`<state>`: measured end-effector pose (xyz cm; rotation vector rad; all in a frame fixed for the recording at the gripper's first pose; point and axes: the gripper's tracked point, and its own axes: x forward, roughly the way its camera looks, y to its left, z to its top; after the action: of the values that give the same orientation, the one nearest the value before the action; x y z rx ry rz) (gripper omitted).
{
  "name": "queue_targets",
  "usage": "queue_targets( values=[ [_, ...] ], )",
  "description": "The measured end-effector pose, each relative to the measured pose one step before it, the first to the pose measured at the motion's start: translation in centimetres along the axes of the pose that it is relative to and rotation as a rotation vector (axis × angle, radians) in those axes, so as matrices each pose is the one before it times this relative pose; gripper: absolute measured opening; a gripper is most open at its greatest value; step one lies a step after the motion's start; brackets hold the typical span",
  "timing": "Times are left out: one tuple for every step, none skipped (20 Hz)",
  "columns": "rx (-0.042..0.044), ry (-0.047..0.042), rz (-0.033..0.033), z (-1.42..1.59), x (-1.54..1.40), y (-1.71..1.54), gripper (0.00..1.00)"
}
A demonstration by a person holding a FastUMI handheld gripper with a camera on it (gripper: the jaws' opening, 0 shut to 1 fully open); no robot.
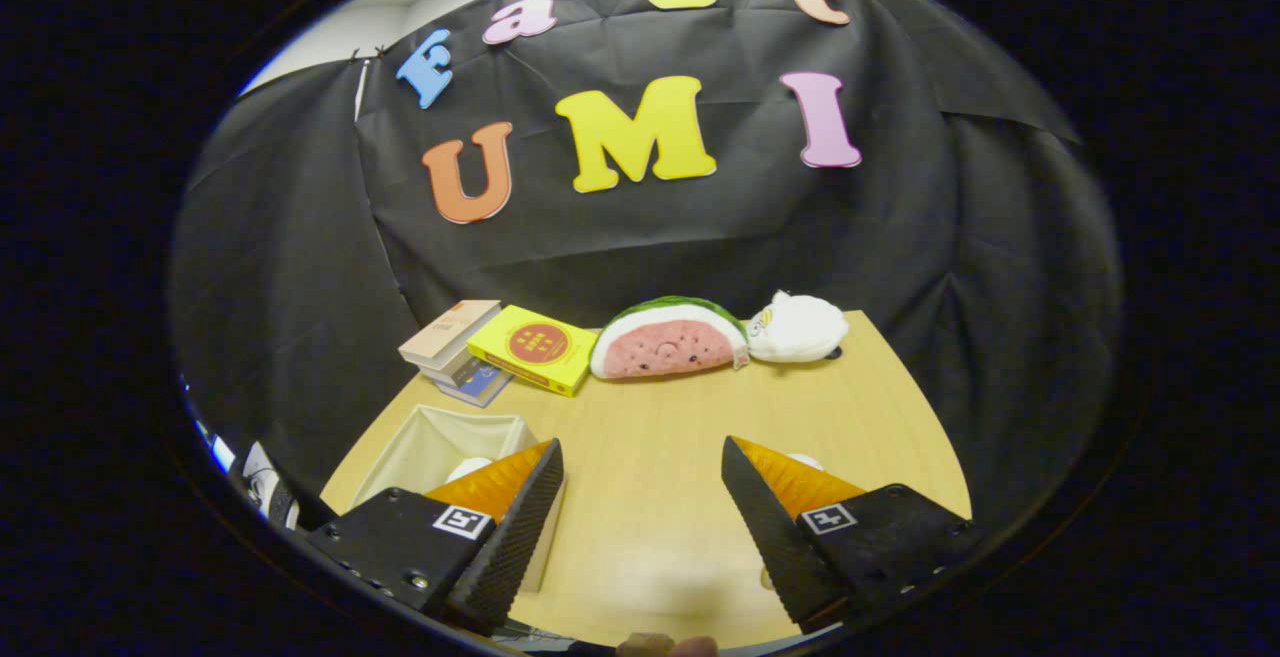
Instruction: Open the storage box then place both shoes into the box .Put the left shoe in first, then the right shoe, with the right side of both shoes facing outward in a uniform manner.
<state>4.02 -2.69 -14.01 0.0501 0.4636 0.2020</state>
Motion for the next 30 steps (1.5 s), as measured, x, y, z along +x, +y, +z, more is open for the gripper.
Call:
queue_targets(
  values=[
    [-0.00902,0.00875,-0.02443,-0.588,0.050,-2.084,0.96],
    [-0.00501,0.01213,-0.02181,-0.561,-0.068,-1.877,0.97],
    [0.00631,0.01140,-0.01816,-0.655,0.200,-1.805,0.96],
    [0.00919,0.01577,-0.01560,-0.648,0.125,-1.726,0.96],
    [0.00460,0.01569,-0.01798,-0.840,0.410,-1.807,0.96],
    [0.00217,0.01880,-0.01791,-0.920,0.582,-1.661,0.96],
    [0.00325,0.02526,-0.00689,-1.056,0.820,-1.315,0.96],
    [0.01108,0.03452,-0.00185,-1.176,0.821,-1.085,0.96],
    [0.01920,0.03563,0.00467,-1.131,1.113,-0.825,0.96],
    [0.01296,0.03169,0.00584,-1.057,1.083,-0.772,0.96],
    [0.00384,0.03182,-0.00871,-1.079,1.312,-1.126,0.96],
    [-0.00068,0.03105,-0.01160,-1.034,1.184,-1.052,0.96],
    [0.00239,0.02756,-0.00023,-0.876,1.129,-0.689,0.96],
    [0.00414,0.02692,0.00227,-0.743,1.029,-0.495,0.96],
    [0.00206,0.02639,0.00117,-0.670,1.106,-0.604,0.97],
    [0.00142,0.02377,-0.00209,-0.456,0.897,-0.514,0.96],
    [-0.00281,0.01726,0.00255,-0.290,0.795,-0.247,0.96],
    [-0.00423,0.01698,0.00424,-0.203,0.742,-0.106,0.96],
    [-0.00296,0.01526,0.00979,-0.154,0.666,0.051,0.96],
    [-0.00155,0.01871,0.01318,-0.178,0.553,0.233,0.96],
    [-0.00041,0.01518,0.01294,-0.039,0.596,0.281,0.96],
    [-0.00562,0.01183,0.00790,0.038,0.509,0.273,0.96],
    [-0.00667,0.01221,0.00370,-0.148,0.460,0.030,0.96],
    [-0.00094,0.01354,0.00746,-0.077,0.461,0.249,0.96],
    [0.00408,0.01588,0.01340,-0.024,0.362,0.385,0.93],
    [0.00314,0.00621,0.01666,0.077,0.230,0.413,0.86],
    [0.00112,0.00159,0.01949,0.151,0.193,0.406,0.78],
    [-0.00019,0.01165,0.02008,-0.065,0.073,0.504,0.70],
    [0.00651,0.01329,0.00659,-0.081,0.089,0.138,0.62],
    [0.00970,0.00306,0.00032,0.086,-0.121,0.008,0.53]
  ],
)
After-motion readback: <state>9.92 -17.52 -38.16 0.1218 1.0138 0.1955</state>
